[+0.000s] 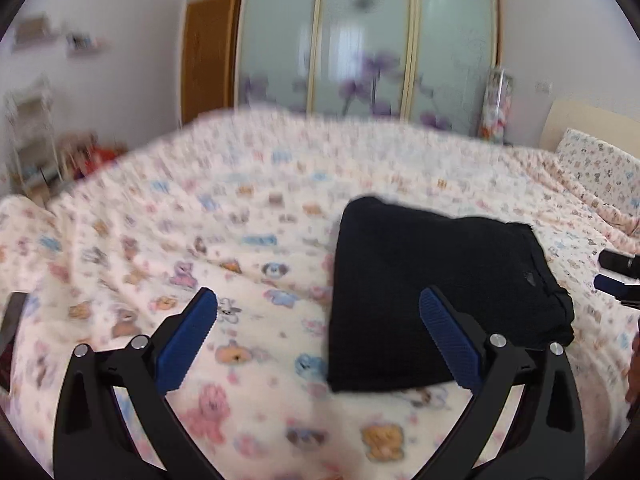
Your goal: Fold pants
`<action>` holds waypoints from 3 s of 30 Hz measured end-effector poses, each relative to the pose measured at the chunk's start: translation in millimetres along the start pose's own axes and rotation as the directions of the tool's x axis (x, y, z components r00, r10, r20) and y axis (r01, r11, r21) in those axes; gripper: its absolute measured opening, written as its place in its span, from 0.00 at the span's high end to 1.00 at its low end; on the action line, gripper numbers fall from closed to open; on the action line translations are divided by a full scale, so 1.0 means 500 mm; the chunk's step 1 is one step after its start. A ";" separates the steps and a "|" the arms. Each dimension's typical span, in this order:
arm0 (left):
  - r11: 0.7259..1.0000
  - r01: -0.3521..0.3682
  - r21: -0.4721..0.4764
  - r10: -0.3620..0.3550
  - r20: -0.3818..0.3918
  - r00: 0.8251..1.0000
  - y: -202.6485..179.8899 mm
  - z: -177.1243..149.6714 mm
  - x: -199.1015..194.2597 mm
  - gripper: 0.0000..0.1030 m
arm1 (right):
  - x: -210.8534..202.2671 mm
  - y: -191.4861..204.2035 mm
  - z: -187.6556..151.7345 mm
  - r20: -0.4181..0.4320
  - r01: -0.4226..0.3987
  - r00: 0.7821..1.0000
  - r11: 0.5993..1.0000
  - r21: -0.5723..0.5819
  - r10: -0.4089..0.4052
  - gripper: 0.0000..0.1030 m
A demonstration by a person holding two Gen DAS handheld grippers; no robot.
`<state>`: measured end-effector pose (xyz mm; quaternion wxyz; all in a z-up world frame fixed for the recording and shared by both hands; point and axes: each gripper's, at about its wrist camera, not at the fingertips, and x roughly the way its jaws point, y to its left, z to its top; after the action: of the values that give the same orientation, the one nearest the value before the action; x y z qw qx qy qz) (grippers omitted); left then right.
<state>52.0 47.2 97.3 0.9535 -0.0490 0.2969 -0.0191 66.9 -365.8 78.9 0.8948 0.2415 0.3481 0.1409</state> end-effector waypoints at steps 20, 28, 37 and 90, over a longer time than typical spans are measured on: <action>0.941 0.248 -0.229 -0.333 -0.515 0.790 -0.002 0.067 0.351 0.02 | 0.219 -0.135 0.054 -0.369 -0.112 0.921 0.992 0.055 0.125 0.15; 0.846 0.413 -0.337 -0.530 -0.442 0.724 -0.028 0.079 0.325 0.17 | 0.223 -0.136 0.050 -0.317 -0.168 0.932 0.984 0.052 0.176 0.34; 0.911 0.295 -0.287 -0.400 -0.450 0.798 -0.022 0.072 0.314 0.77 | 0.220 -0.136 0.058 -0.258 -0.240 0.930 0.965 0.109 0.261 0.58; 0.974 0.223 -0.041 -0.227 -0.130 0.965 -0.218 0.039 0.189 0.08 | 0.107 -0.033 0.016 -0.006 -0.063 0.998 0.986 -0.152 0.063 0.46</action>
<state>140.2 -65.7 71.1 0.9223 -0.0935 0.3531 -0.1266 112.3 -359.8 45.5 0.9055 0.1834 0.3292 0.1953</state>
